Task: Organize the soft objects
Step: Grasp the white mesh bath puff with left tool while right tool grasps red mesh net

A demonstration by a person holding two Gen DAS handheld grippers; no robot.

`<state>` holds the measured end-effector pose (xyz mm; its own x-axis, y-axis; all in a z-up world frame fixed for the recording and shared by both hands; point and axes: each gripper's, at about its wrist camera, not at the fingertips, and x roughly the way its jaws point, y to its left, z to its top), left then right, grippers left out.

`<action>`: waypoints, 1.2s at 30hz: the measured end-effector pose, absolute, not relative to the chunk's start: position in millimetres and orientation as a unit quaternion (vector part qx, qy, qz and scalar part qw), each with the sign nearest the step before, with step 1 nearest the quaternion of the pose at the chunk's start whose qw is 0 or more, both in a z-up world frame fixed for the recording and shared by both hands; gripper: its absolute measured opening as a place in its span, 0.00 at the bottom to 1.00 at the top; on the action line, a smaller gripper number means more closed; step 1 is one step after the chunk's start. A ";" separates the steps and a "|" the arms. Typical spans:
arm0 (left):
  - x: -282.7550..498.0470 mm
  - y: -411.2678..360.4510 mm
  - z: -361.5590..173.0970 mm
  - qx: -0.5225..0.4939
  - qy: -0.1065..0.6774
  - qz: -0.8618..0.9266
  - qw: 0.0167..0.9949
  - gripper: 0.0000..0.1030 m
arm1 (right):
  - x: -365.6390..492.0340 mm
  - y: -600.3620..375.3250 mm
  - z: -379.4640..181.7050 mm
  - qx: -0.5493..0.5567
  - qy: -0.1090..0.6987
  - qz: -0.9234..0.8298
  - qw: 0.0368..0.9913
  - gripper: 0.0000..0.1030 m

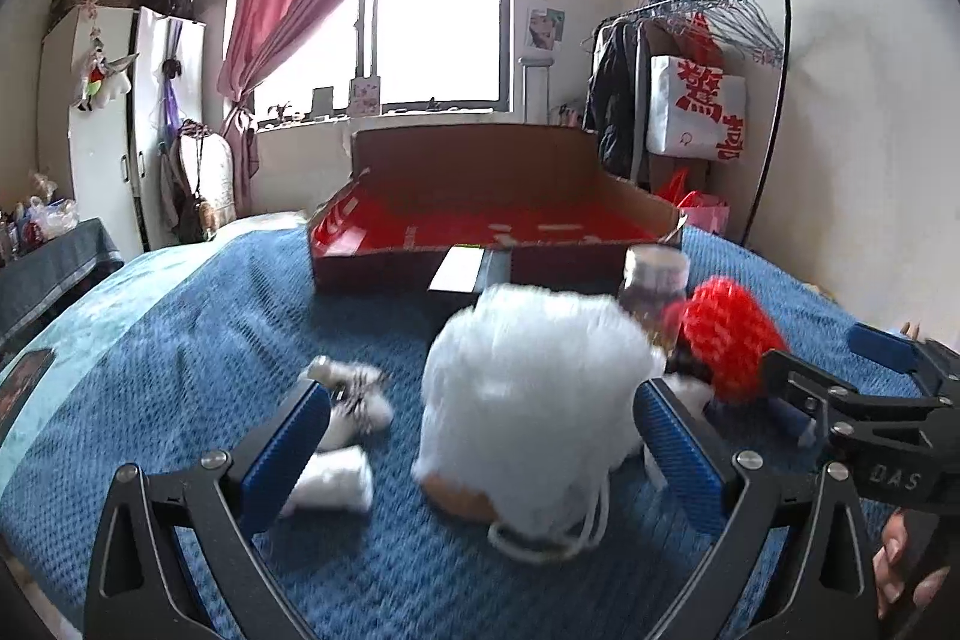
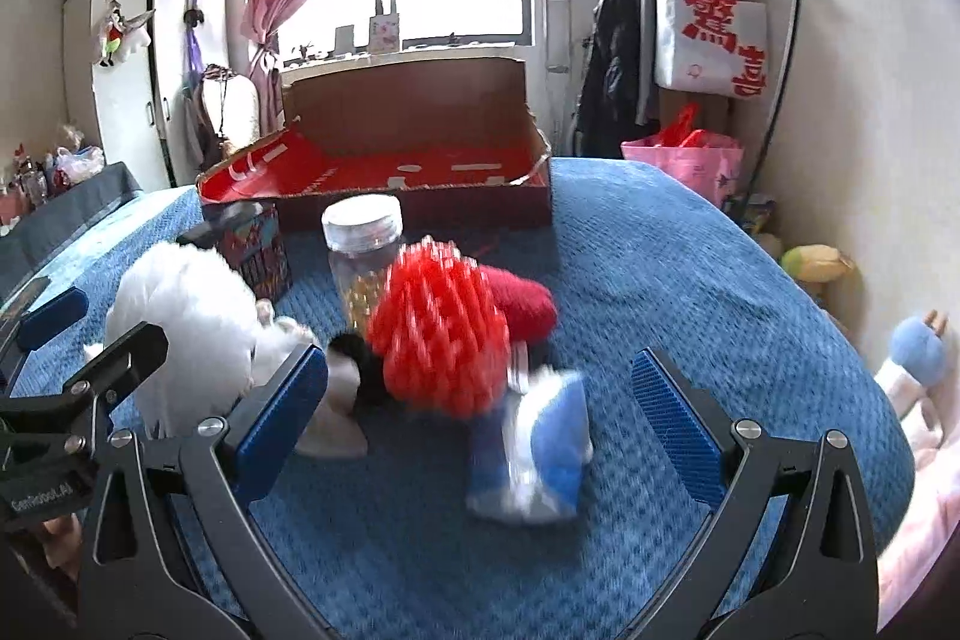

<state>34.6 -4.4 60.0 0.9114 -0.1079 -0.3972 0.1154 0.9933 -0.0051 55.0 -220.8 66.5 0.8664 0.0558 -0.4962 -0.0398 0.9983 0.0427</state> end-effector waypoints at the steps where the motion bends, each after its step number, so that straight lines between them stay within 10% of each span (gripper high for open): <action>1: 36.6 -5.1 61.2 0.010 0.203 -0.059 0.977 1.00 | 59.6 -220.0 67.8 0.016 0.261 0.029 0.965 1.00; 8: 61.9 -12.9 61.6 0.011 0.229 -0.086 0.970 0.99 | 93.1 -222.9 60.1 0.031 0.306 0.078 0.948 0.95; 12: 70.0 -18.7 54.4 0.011 0.262 -0.123 0.957 0.72 | 101.2 -224.9 49.6 0.049 0.335 0.113 0.934 0.44; 36: 40.7 -16.2 70.5 0.015 0.232 -0.130 0.964 0.50 | 66.8 -222.7 68.9 0.042 0.282 0.108 0.952 0.42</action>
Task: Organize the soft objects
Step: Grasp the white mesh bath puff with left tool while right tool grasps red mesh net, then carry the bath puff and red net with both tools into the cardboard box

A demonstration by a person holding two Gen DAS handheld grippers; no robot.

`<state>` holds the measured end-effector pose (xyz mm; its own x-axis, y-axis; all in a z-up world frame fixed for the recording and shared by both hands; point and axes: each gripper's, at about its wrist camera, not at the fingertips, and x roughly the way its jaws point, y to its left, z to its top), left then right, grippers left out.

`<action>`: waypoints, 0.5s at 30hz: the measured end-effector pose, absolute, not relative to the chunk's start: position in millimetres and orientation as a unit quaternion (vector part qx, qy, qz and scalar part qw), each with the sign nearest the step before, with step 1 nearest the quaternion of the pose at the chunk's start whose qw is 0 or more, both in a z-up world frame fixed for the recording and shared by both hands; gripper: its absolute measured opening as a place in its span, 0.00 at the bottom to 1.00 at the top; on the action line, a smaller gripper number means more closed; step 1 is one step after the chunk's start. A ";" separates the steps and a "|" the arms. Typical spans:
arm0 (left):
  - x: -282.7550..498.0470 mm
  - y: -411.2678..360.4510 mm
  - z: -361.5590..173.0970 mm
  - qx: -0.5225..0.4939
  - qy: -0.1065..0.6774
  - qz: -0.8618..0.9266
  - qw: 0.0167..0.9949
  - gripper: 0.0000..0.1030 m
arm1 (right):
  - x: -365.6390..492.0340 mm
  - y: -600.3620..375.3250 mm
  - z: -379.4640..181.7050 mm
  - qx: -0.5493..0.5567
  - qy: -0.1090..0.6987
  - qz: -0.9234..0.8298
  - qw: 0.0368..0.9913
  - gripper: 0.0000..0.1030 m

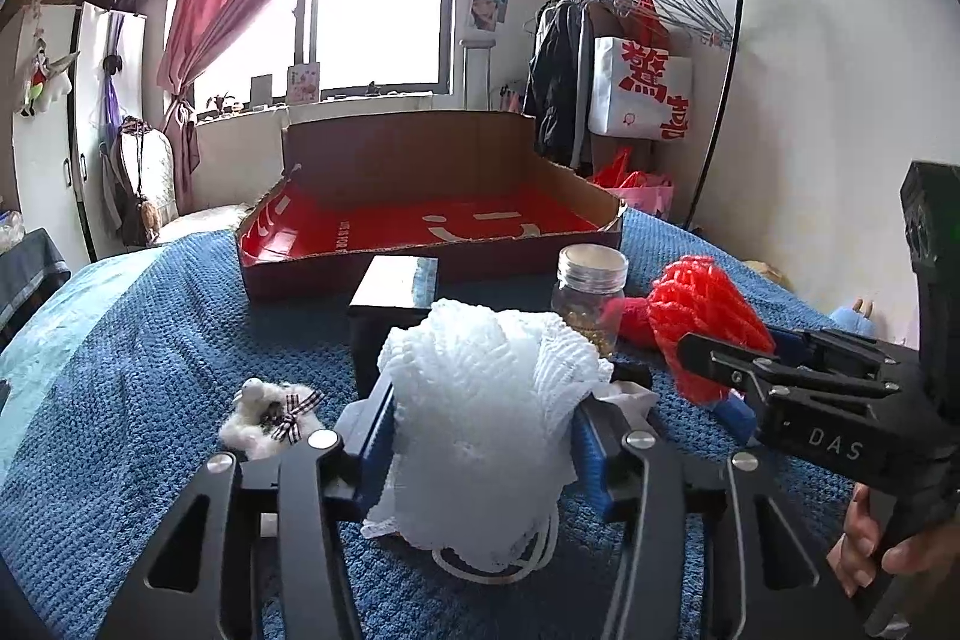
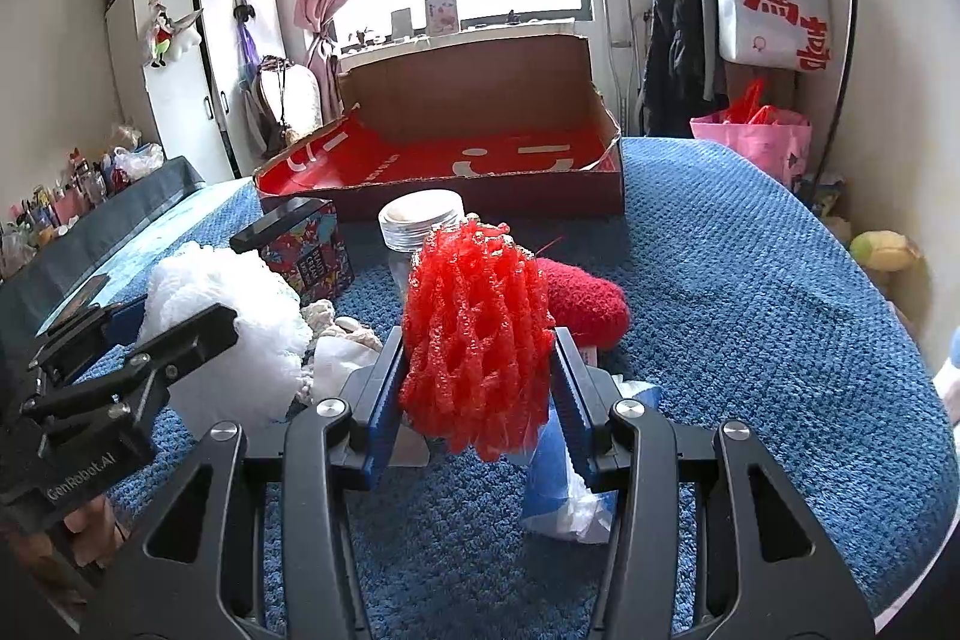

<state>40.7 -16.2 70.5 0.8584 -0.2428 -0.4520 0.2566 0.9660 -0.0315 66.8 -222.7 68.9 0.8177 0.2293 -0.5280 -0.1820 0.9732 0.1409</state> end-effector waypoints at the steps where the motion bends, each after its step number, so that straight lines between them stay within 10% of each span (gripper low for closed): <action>1: 40.3 -15.6 71.5 0.015 0.232 -0.130 0.964 0.50 | 66.4 -223.0 69.0 0.042 0.282 0.108 0.952 0.42; 15: 34.9 -2.4 81.6 0.016 0.225 -0.119 0.967 0.49 | 62.4 -217.3 73.4 0.034 0.276 0.111 0.954 0.42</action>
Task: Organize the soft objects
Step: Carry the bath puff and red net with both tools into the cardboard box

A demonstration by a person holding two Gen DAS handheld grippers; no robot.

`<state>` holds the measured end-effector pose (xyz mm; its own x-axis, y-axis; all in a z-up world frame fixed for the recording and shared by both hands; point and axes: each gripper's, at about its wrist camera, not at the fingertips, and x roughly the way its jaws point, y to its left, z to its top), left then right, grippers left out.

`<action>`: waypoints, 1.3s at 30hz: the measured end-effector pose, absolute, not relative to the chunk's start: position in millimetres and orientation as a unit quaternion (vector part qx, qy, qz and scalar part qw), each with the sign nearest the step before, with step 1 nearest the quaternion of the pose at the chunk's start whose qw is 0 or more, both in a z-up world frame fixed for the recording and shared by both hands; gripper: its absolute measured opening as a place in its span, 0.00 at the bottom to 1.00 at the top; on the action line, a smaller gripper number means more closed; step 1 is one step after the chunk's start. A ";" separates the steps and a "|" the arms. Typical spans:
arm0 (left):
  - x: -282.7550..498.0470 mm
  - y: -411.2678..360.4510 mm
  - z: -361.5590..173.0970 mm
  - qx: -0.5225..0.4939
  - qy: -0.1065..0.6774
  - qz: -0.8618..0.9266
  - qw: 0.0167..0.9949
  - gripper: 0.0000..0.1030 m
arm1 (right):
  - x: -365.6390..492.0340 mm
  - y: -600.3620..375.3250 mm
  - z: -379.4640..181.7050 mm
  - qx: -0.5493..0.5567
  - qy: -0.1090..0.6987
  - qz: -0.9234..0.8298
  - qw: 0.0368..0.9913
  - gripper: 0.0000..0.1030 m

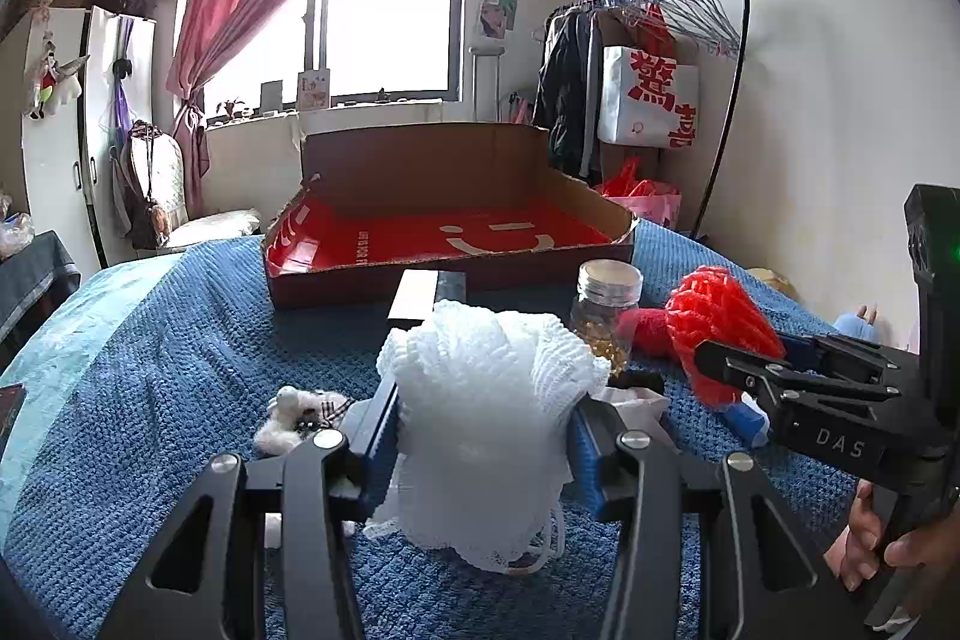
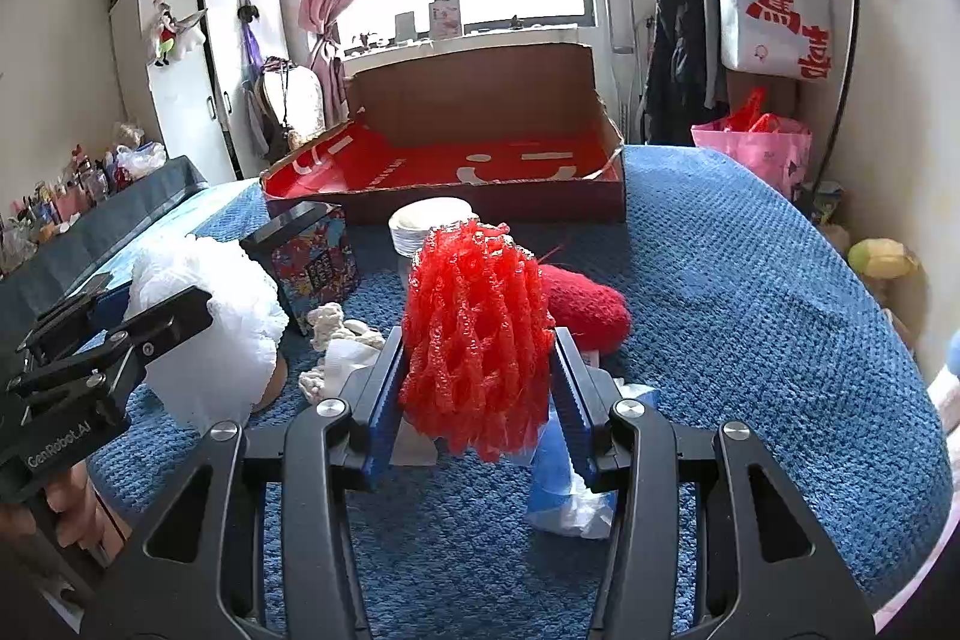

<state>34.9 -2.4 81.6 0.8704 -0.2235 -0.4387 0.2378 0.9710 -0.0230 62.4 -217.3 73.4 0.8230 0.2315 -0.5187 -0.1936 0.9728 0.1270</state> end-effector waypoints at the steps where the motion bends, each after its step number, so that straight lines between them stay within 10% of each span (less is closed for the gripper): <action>1: 34.5 -1.6 82.6 0.017 0.223 -0.119 0.967 0.49 | 62.4 -216.1 74.1 0.033 0.276 0.113 0.954 0.42; 24: 59.0 38.9 99.8 0.092 0.213 -0.089 0.969 0.48 | 76.9 -103.0 71.4 -0.190 0.299 0.087 0.931 0.42; 39: 115.1 65.1 106.5 0.095 0.249 -0.159 0.951 0.48 | 129.7 -102.9 91.3 -0.073 0.415 0.123 0.898 0.42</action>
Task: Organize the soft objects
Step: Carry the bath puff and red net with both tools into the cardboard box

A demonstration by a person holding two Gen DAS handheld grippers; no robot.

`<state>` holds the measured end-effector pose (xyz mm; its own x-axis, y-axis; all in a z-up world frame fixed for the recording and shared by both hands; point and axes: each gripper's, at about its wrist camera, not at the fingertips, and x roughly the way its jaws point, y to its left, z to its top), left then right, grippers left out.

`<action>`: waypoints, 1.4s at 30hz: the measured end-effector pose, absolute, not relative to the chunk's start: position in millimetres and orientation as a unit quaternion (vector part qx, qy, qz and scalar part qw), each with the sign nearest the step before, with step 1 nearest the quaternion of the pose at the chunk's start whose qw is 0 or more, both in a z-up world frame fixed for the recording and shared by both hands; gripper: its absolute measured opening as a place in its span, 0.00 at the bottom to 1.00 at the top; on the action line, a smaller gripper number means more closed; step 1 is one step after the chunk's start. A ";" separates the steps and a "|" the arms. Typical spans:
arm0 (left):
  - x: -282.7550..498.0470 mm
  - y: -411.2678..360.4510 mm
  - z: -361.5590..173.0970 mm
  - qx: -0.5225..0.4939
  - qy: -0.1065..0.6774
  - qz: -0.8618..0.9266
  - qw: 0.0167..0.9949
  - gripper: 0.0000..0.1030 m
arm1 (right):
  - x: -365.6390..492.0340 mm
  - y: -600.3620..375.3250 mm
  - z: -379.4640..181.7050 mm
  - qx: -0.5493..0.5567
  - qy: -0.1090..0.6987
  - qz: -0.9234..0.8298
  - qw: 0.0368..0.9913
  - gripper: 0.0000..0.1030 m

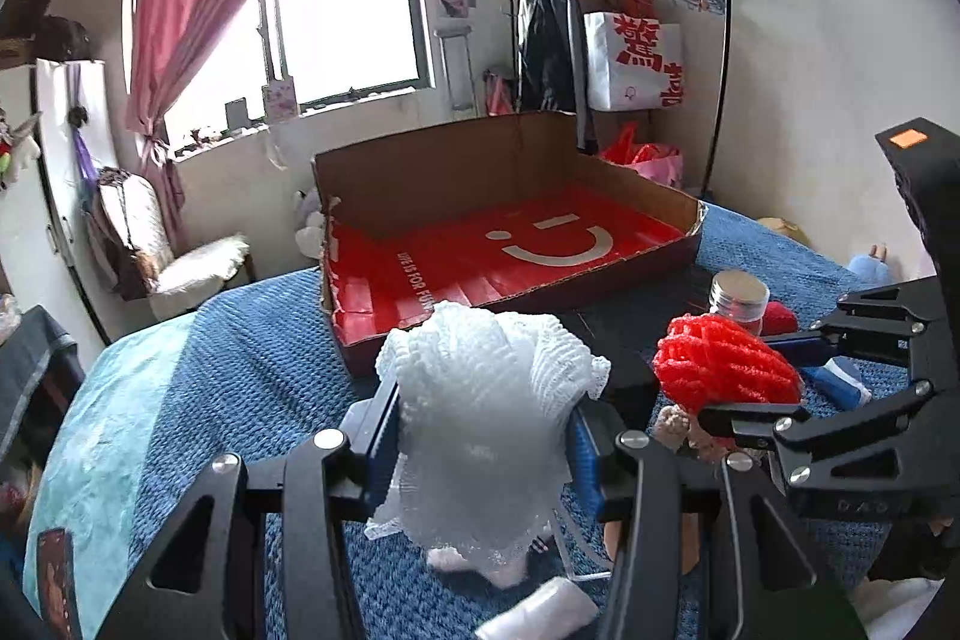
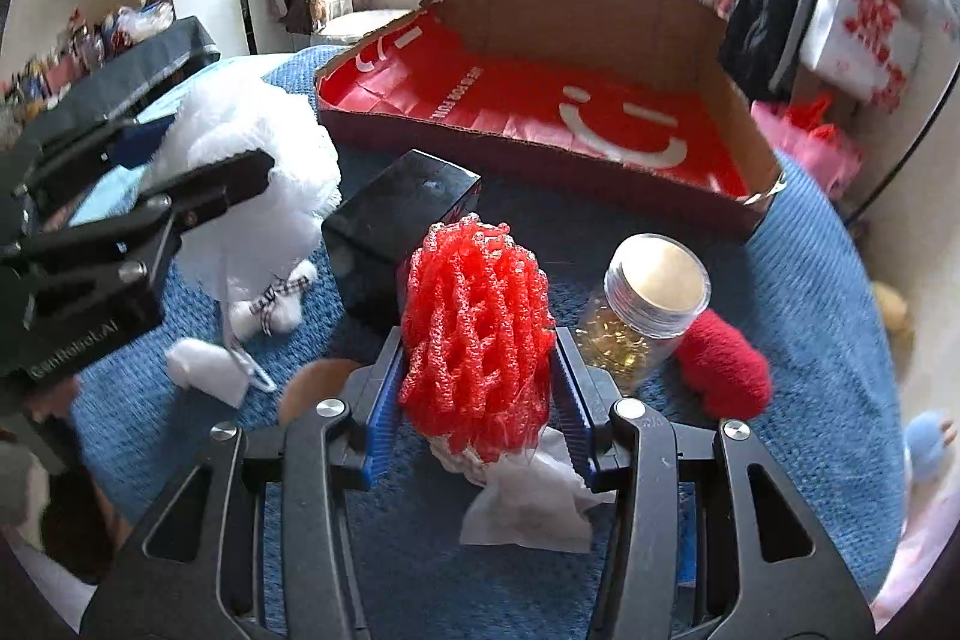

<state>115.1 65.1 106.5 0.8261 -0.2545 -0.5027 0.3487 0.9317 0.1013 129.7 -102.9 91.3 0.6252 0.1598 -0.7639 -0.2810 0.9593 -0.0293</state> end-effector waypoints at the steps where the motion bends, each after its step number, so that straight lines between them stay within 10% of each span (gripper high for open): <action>1: 117.5 66.5 106.3 0.094 0.250 -0.161 0.950 0.48 | 130.9 -103.0 92.7 -0.068 0.420 0.124 0.896 0.43; 42: 203.7 60.3 93.4 0.109 0.386 -0.222 0.889 0.48 | 230.2 -96.4 125.2 -0.141 0.645 0.160 0.734 0.43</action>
<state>203.7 60.3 93.4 0.6043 -0.3106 -0.7337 0.4782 0.8780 0.0222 230.2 -96.4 125.2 0.1180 0.0521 -0.9916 -0.4168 0.9090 -0.0019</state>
